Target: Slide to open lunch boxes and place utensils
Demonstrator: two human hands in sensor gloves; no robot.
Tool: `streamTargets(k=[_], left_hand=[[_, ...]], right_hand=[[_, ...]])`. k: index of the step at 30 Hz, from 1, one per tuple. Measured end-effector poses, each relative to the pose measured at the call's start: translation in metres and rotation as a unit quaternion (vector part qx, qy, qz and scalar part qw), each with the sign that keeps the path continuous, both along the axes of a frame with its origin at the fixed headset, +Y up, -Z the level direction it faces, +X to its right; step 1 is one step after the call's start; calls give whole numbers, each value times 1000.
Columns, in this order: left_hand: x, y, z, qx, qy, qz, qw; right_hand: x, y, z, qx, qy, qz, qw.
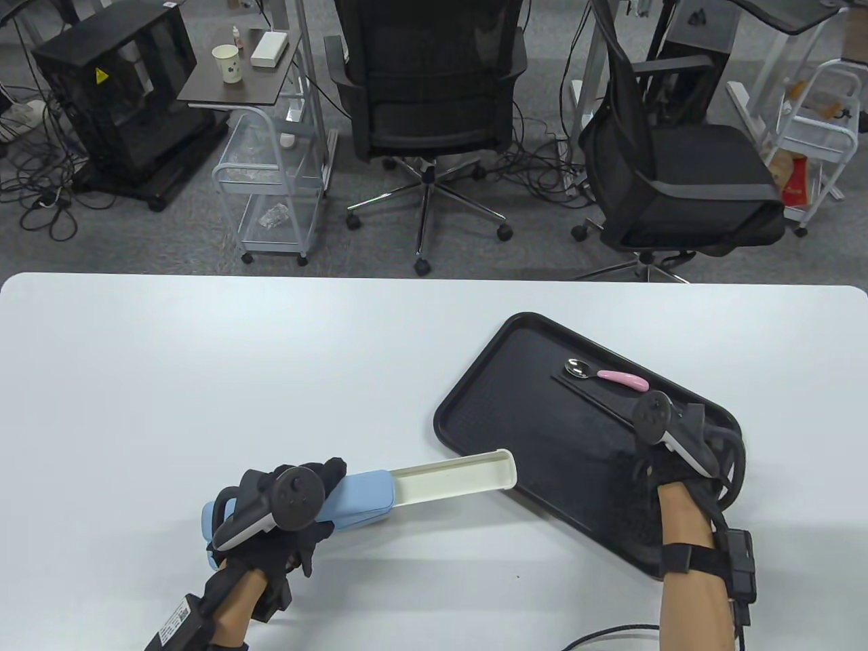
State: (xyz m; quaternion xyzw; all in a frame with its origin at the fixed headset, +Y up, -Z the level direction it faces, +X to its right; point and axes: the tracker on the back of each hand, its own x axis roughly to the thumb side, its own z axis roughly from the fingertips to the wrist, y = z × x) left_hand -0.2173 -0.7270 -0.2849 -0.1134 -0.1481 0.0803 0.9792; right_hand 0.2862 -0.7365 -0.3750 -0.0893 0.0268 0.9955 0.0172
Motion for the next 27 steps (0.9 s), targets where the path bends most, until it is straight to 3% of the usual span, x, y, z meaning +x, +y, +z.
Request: streamTargets(k=[8, 12, 27], left_hand=[[-1, 0, 0, 1, 3, -2, 1000], [-2, 0, 1, 4, 1, -5, 1000], [13, 1, 10, 22, -32, -18, 999]], right_hand=[[-49, 62, 56, 117, 96, -150, 977], [-87, 77, 79, 133, 155, -108, 973], [-174, 52, 110, 131, 288, -14, 948]])
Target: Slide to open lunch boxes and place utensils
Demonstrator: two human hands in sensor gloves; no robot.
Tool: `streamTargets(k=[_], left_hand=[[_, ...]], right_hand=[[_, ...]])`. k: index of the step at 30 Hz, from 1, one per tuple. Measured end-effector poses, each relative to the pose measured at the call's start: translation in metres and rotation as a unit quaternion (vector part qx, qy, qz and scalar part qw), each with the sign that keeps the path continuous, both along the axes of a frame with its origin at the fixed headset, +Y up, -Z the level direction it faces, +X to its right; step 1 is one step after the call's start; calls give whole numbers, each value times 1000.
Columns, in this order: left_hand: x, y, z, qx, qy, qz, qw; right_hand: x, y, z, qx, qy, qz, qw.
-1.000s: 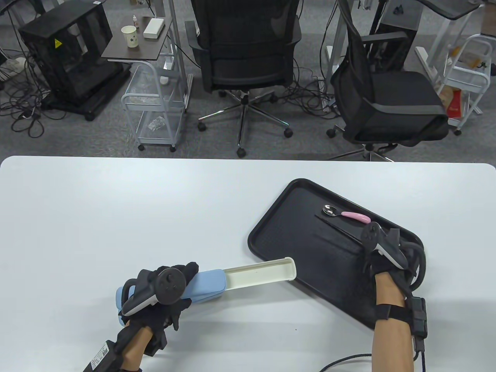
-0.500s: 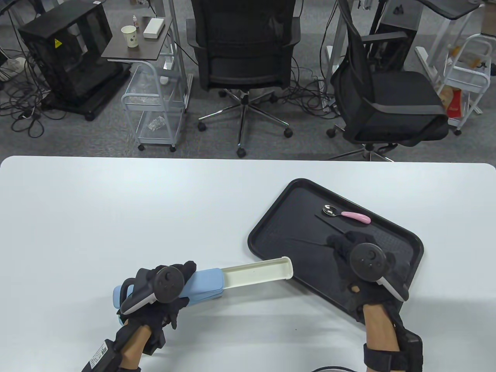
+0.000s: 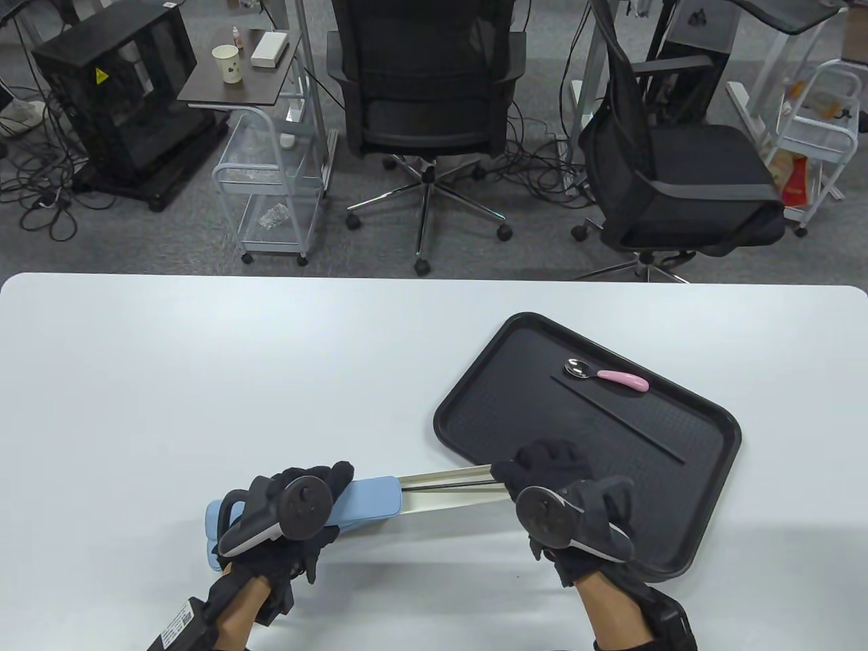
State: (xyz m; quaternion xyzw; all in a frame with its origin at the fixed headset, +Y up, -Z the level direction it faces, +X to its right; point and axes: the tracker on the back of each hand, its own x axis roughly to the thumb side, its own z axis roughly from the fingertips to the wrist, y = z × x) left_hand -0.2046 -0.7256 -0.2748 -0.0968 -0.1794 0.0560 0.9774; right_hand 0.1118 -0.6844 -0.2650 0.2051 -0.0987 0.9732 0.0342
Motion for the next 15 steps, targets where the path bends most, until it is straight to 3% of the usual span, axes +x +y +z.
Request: streamTargets(k=[15], left_hand=[[17, 1, 9, 8, -31, -6, 999]], right_hand=[[-38, -6, 16, 9, 59, 19, 998]])
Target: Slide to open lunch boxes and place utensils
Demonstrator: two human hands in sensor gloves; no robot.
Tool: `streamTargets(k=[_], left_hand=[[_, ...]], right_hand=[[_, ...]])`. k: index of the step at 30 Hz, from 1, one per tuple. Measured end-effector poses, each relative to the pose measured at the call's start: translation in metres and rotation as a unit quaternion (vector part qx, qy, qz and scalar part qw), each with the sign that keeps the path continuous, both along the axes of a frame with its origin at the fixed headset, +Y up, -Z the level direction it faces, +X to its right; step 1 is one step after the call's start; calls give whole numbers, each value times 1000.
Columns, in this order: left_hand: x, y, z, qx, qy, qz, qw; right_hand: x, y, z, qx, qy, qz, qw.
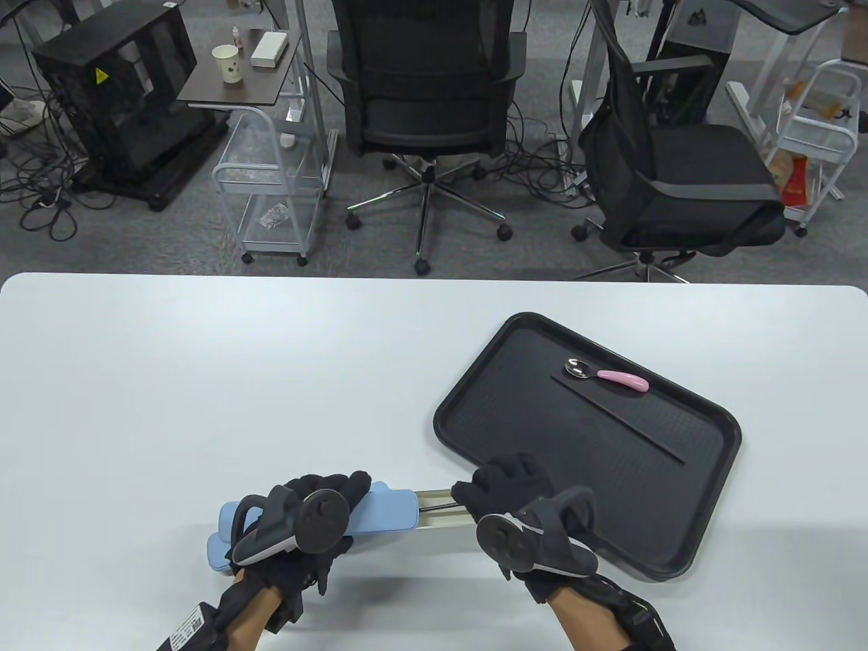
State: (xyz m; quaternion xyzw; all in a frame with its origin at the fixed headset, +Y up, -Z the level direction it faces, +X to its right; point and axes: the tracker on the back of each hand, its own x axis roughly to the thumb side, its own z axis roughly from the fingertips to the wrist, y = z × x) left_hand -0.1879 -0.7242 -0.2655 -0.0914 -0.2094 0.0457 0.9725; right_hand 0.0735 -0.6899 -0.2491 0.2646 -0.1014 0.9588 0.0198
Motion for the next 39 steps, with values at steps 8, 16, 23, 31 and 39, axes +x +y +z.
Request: streamTargets(k=[8, 16, 23, 31, 39], left_hand=[[0, 0, 0, 0, -3, 1, 1000], [0, -1, 0, 0, -2, 4, 1000], [-2, 0, 0, -1, -1, 8, 1000], [-3, 0, -1, -3, 1, 11, 1000], [-4, 0, -2, -7, 2, 14, 1000]], right_hand=[[-8, -2, 4, 7, 8, 8, 1000], [-4, 0, 5, 17, 8, -12, 1000], [1, 2, 4, 20, 3, -19, 1000], [6, 1, 1, 15, -5, -26, 1000], [29, 7, -7, 18, -56, -54, 997]])
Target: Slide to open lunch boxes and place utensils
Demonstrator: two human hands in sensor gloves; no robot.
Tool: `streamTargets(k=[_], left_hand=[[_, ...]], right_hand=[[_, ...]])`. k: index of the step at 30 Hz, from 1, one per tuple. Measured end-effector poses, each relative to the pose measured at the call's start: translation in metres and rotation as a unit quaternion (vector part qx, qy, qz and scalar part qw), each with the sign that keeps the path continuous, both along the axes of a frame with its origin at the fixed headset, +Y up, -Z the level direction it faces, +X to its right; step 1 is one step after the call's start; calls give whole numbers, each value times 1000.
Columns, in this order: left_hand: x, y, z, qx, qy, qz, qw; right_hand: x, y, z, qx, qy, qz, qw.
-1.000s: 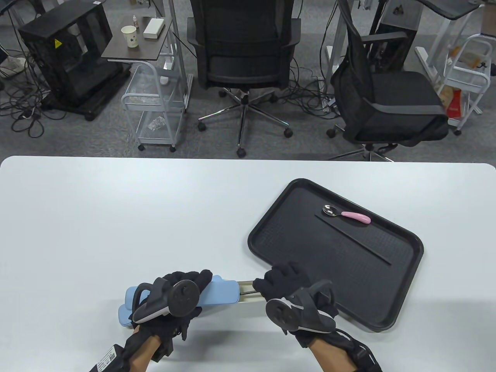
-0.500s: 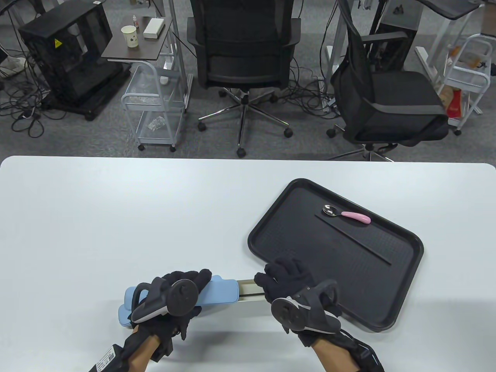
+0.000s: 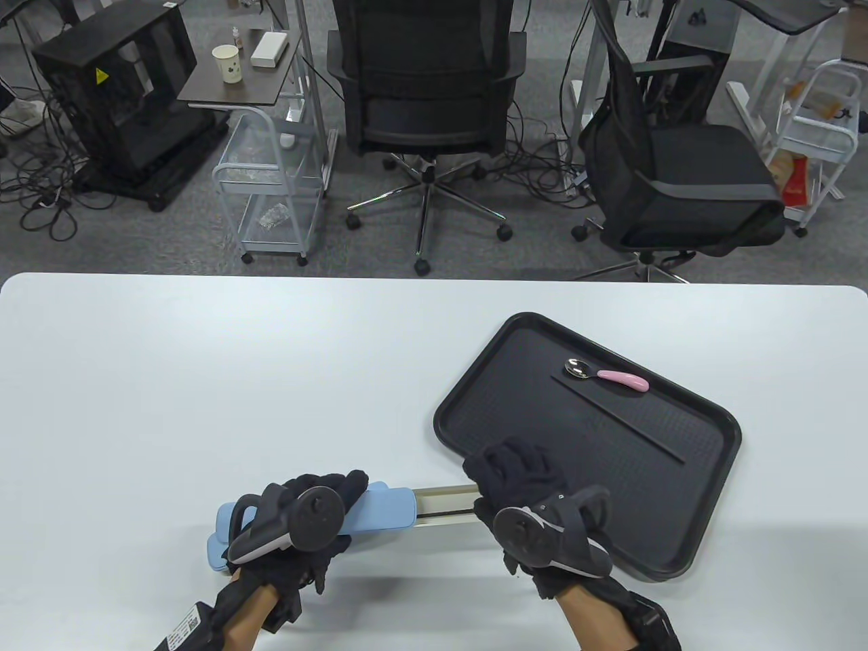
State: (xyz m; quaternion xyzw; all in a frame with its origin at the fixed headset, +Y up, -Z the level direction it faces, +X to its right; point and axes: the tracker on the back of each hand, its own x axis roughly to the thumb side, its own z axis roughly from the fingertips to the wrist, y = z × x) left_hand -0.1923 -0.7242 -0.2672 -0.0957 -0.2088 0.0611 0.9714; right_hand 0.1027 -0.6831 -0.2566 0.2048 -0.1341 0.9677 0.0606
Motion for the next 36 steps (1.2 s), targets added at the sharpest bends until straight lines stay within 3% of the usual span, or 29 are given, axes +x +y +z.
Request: streamTargets(k=[8, 12, 20, 24, 36], left_hand=[[-1, -4, -3, -11, 2, 6, 1000], [-8, -6, -8, -23, 12, 22, 999], [-18, -4, -12, -22, 31, 32, 999], [-18, -2, -11, -17, 29, 32, 999], [-15, 1, -9, -6, 23, 27, 999]], right_hand=[[57, 14, -21, -6, -100, -77, 992], [79, 8, -41, -29, -162, -98, 981], [109, -16, -83, -116, -271, -3, 955], [130, -21, -99, -129, -313, 22, 941], [182, -55, -127, -202, -400, 69, 891]])
